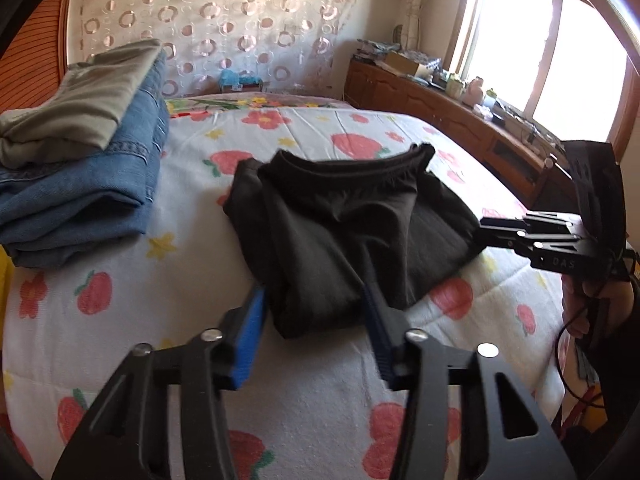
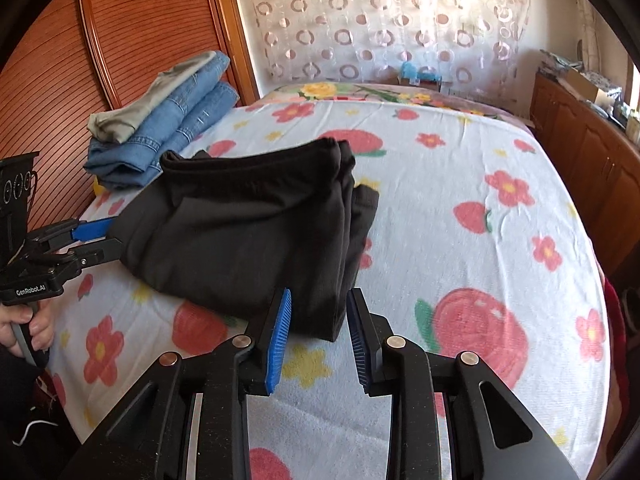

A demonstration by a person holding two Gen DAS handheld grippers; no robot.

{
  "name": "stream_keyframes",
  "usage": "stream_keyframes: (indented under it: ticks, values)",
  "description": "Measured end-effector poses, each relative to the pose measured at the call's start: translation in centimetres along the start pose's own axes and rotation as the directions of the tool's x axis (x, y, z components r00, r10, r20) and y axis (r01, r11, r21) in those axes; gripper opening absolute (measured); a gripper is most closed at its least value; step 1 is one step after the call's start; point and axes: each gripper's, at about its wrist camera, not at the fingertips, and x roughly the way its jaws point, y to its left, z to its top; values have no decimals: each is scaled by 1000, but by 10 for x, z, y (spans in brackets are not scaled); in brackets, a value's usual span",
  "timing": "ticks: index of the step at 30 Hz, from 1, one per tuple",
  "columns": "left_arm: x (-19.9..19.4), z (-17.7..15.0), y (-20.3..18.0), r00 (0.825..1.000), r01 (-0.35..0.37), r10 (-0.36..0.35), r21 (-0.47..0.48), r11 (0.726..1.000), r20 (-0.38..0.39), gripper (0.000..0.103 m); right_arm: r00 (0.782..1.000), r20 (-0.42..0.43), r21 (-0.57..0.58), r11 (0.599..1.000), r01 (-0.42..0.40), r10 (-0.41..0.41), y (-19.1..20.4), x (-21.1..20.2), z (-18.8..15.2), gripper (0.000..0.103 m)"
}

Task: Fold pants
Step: 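Close both grippers on the folded edge of the shorts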

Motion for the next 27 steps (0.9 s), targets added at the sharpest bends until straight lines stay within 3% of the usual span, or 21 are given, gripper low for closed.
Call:
stream_keyframes:
  ticks: [10, 13, 14, 15, 17, 27]
  values:
    - [6, 0, 3, 1000, -20, 20, -1, 1000, -19, 43, 1000, -17, 2, 1000, -6, 6, 2, 9, 3, 30]
    - [5, 0, 2, 1000, -21, 21, 7, 1000, -11, 29, 1000, -16, -8, 1000, -2, 1, 4, 10, 3, 30]
    - [5, 1, 2, 1000, -16, 16, 9, 1000, -2, 20, 1000, -15, -17, 1000, 2, -2, 5, 10, 2, 20]
    - [4, 1, 2, 1000, -9, 8, 10, 1000, 8, 16, 1000, -18, -27, 1000, -2, 1, 7, 10, 1, 12]
    - [-1, 1, 2, 1000, -1, 1, 12, 1000, 28, 12, 1000, -18, -79, 997, 14, -15, 16, 8, 0, 11]
    - [-44, -14, -10, 997, 47, -48, 28, 999, 55, 12, 999, 12, -86, 995, -49, 50, 22, -30, -25, 10]
